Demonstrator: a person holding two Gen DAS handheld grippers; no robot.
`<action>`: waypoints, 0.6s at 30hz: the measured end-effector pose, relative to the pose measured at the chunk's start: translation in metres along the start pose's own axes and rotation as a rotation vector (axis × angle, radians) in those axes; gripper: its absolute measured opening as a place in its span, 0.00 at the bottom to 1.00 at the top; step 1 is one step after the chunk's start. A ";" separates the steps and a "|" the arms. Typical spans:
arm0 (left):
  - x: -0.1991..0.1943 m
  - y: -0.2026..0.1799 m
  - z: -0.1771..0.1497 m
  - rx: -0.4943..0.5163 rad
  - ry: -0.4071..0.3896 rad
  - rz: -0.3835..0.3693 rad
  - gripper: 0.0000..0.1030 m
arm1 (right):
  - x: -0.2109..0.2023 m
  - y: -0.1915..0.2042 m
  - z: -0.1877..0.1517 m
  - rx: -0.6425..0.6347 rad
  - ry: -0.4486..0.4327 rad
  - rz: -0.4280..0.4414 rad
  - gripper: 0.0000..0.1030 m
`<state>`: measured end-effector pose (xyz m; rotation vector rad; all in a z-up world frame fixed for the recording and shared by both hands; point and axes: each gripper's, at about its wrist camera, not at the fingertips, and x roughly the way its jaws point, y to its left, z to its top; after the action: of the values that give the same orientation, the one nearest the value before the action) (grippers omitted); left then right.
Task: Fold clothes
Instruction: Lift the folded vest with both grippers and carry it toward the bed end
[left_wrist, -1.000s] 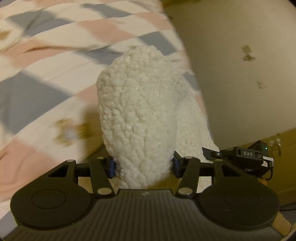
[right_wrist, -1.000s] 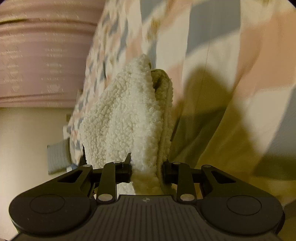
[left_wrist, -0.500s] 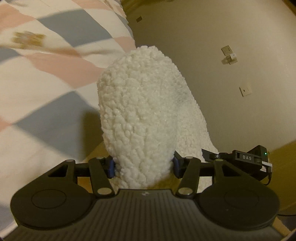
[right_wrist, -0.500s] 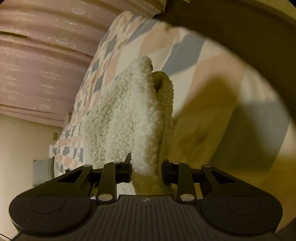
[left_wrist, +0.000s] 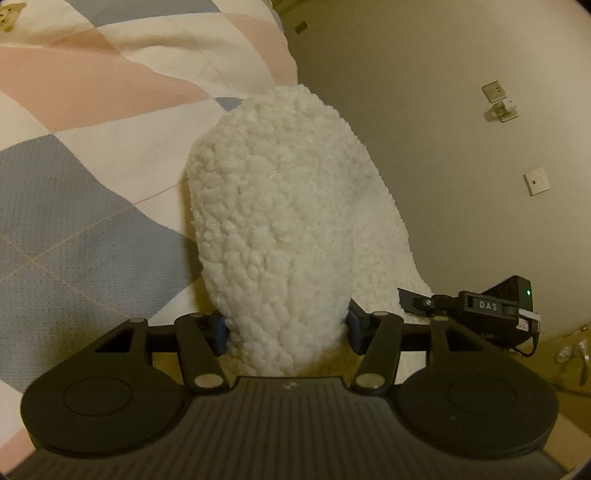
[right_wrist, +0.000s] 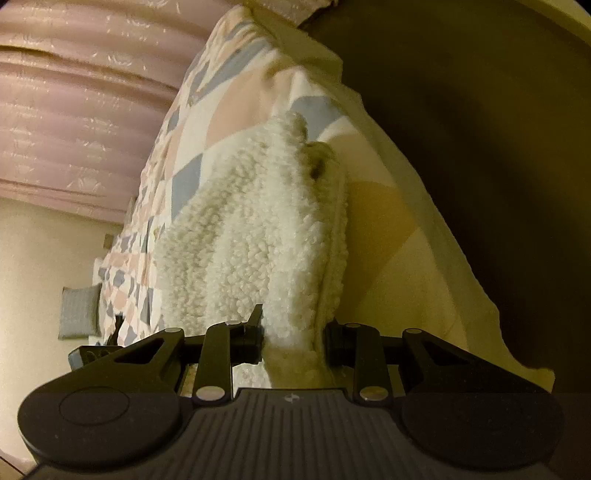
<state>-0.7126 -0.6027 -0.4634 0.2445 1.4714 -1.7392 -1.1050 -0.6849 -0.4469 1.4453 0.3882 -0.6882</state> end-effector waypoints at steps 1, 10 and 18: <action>0.000 0.000 -0.001 0.006 0.000 0.008 0.55 | 0.004 -0.006 0.000 0.009 0.007 0.002 0.30; -0.030 -0.028 0.020 0.223 0.153 0.067 0.55 | -0.051 0.018 -0.044 0.104 -0.376 -0.316 0.70; -0.081 -0.086 0.060 0.703 0.073 0.189 0.16 | -0.056 0.120 -0.170 0.037 -0.625 -0.486 0.44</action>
<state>-0.6989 -0.6214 -0.3331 0.7896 0.7966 -2.0421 -1.0434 -0.5093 -0.3387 1.0960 0.2312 -1.4929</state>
